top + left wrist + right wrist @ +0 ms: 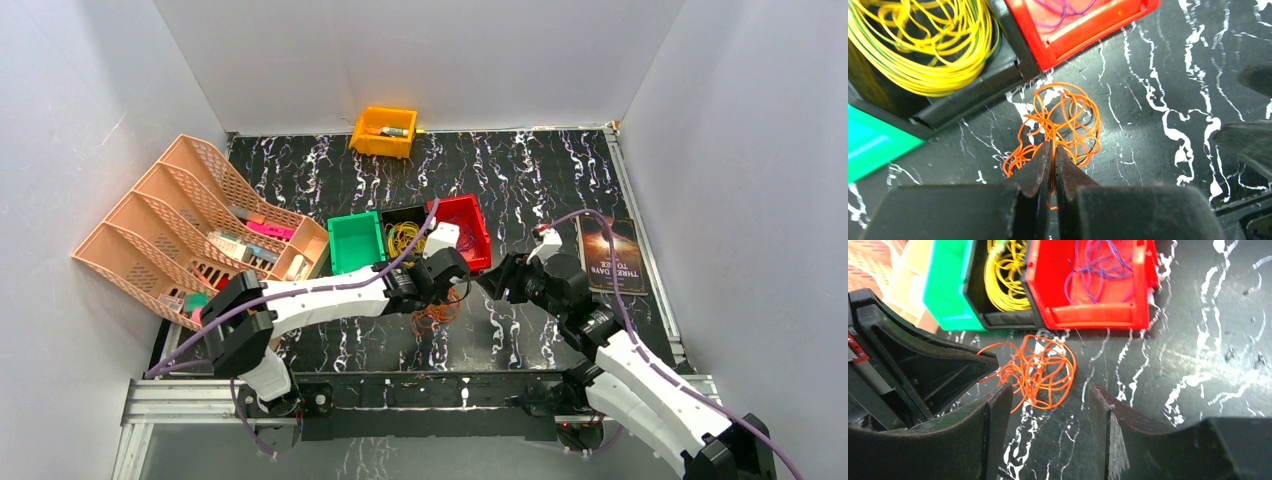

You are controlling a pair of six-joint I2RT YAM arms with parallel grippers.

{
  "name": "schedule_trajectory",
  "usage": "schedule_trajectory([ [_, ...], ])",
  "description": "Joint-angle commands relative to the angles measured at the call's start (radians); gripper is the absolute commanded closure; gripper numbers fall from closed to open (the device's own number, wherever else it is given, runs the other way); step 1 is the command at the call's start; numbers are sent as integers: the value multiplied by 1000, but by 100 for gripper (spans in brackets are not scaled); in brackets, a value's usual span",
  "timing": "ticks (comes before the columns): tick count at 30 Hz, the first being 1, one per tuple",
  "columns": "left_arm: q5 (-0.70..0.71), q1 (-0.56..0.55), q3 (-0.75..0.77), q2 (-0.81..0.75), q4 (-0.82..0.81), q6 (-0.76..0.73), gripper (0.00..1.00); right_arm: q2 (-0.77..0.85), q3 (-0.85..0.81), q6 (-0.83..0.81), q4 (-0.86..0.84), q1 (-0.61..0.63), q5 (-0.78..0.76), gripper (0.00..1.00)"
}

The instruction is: Untangle the cables

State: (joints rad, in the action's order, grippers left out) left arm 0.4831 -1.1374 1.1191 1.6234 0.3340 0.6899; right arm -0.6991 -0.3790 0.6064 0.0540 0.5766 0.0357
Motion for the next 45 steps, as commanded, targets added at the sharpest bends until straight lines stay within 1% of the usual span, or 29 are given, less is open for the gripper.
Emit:
schedule_trajectory([
  [1,31,-4,74,-147,12,-179,100,49,1,-72,-152,3,54,34],
  [3,-11,-4,87,-185,6,-252,100,57,8,-107,-191,2,37,34],
  [5,-63,-4,88,-224,-7,-295,100,64,15,-130,-241,3,32,33],
  [8,-121,-4,93,-274,-12,-324,100,70,19,-182,-341,3,123,31],
  [11,-130,-4,94,-305,-14,-324,100,58,19,-234,-442,2,256,29],
  [14,-145,-4,93,-320,-31,-306,100,35,22,-247,-520,3,326,28],
  [15,-151,-5,93,-321,-40,-297,100,27,57,-244,-544,2,349,27],
  [18,-173,-5,93,-316,-61,-275,100,-8,78,-200,-633,2,391,27],
  [23,-207,-4,88,-301,-91,-257,100,-65,85,-147,-696,2,387,26],
  [30,-273,-4,82,-295,-115,-256,100,-140,111,-62,-812,3,313,26],
  [36,-309,-4,80,-296,-129,-256,100,-216,100,-22,-843,2,305,27],
  [38,-318,-4,88,-296,-131,-256,100,-242,95,-14,-827,3,300,28],
  [45,-338,-4,150,-305,-114,-258,100,-361,89,9,-812,2,318,41],
])
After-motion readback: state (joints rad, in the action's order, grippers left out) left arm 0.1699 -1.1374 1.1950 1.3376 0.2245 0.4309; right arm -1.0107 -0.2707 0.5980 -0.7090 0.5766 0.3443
